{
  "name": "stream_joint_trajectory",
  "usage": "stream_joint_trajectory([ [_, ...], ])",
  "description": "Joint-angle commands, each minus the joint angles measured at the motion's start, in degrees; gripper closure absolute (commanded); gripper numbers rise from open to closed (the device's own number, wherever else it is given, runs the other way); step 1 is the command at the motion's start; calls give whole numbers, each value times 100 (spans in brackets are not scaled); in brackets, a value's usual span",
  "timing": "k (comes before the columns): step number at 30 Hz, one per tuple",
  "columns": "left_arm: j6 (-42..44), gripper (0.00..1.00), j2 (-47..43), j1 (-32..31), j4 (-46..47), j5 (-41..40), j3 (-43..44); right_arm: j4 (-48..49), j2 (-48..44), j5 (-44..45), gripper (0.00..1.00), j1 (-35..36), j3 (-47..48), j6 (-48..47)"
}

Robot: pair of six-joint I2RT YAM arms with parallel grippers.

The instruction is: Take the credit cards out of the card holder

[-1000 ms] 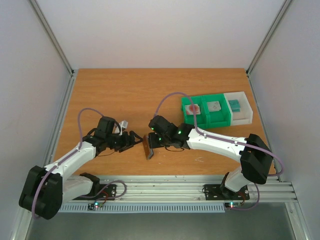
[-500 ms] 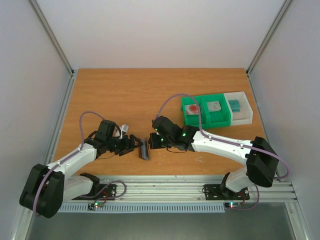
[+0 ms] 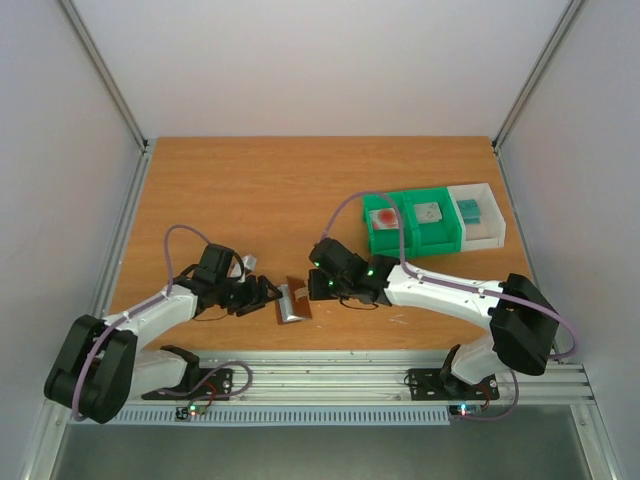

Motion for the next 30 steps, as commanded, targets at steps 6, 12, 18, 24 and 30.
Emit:
stream_joint_trajectory([
  [6, 263, 40, 289, -27, 63, -77, 132, -314, -224, 726, 99, -376, -964, 40],
  [12, -192, 37, 210, -28, 610, 385, 127, 79, -106, 655, 99, -496, -1263, -24],
  [18, 98, 47, 462, -29, 121, -85, 375, 247, 97, 725, 99, -612, -1325, -102],
  [24, 239, 52, 1027, -27, 275, -12, 436, 270, 232, 759, 99, -690, -1441, -68],
  [30, 198, 55, 1135, -34, 401, -89, 413, 413, 246, 765, 99, -713, -1650, 64],
])
